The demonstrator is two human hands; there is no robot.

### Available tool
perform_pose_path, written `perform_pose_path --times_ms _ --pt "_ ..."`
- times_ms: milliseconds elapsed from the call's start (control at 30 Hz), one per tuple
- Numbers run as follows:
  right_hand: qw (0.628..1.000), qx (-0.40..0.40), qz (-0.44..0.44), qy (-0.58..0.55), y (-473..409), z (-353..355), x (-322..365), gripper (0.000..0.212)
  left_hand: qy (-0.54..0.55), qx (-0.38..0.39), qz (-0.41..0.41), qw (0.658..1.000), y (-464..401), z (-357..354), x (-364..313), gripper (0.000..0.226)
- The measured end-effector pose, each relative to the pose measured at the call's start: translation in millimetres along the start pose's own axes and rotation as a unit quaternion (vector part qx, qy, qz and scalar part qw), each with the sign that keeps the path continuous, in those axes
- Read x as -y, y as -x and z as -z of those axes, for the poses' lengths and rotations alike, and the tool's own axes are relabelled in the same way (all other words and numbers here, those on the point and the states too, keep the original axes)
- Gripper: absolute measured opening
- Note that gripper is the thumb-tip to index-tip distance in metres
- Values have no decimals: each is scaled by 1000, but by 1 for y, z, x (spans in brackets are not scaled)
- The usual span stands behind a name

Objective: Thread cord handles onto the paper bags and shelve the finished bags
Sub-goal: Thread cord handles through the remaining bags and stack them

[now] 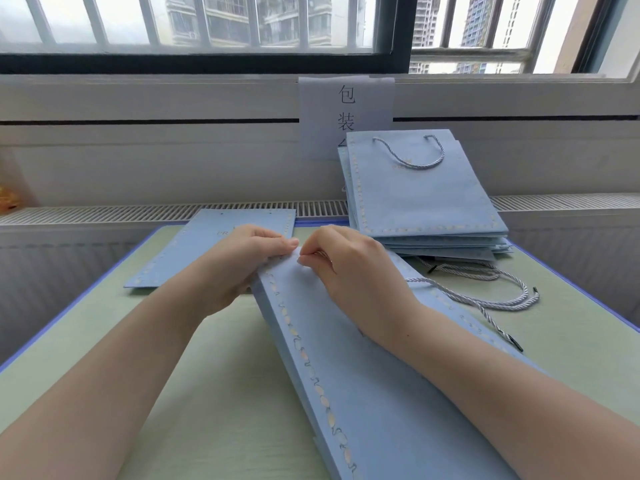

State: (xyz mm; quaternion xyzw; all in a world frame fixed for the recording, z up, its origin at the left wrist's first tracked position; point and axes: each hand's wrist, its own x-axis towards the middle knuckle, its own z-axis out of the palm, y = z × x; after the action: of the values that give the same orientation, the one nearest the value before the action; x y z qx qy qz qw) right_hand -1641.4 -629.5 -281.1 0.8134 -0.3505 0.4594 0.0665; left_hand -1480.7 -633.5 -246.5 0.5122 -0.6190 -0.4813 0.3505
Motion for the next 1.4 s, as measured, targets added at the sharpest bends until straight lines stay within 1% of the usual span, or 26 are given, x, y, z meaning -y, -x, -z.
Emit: perform_pose_path --times_ms 100,233,400,533,600,700,833,967,1267,1333,1400 --pt "1000 -4 -3 1 0 0 3 13 3 -10 -31 999 0 -3 2 25" --pt "997 -3 -75 -28 -1 2 0 13 15 -17 -50 998 1 -5 2 30" --pt "988 21 -108 -105 -3 5 0 10 17 -37 -24 999 -1 -7 0 36" --pt "967 49 -164 -187 -2 9 0 11 19 -45 0 999 -2 -8 2 36" --pt "959 52 -190 -206 -3 9 0 8 31 -48 -3 998 -2 -9 2 35" --pt "950 45 -214 -222 -4 10 -1 10 41 -57 -5 997 -2 -10 2 39" --pt "956 55 -212 -197 -5 12 -2 3 38 -73 -6 997 -4 -12 3 40" --pt "967 78 -185 -157 -4 12 -2 5 38 -74 -25 996 -5 -12 6 39" --pt "981 48 -135 -131 -2 4 2 2 58 -60 -35 996 -4 -10 6 42" --pt "984 56 -124 -111 -3 4 1 2 55 -61 -33 996 -5 -10 7 41" --pt "982 83 -134 -106 -5 8 0 4 55 -67 -31 996 -6 -11 7 42"
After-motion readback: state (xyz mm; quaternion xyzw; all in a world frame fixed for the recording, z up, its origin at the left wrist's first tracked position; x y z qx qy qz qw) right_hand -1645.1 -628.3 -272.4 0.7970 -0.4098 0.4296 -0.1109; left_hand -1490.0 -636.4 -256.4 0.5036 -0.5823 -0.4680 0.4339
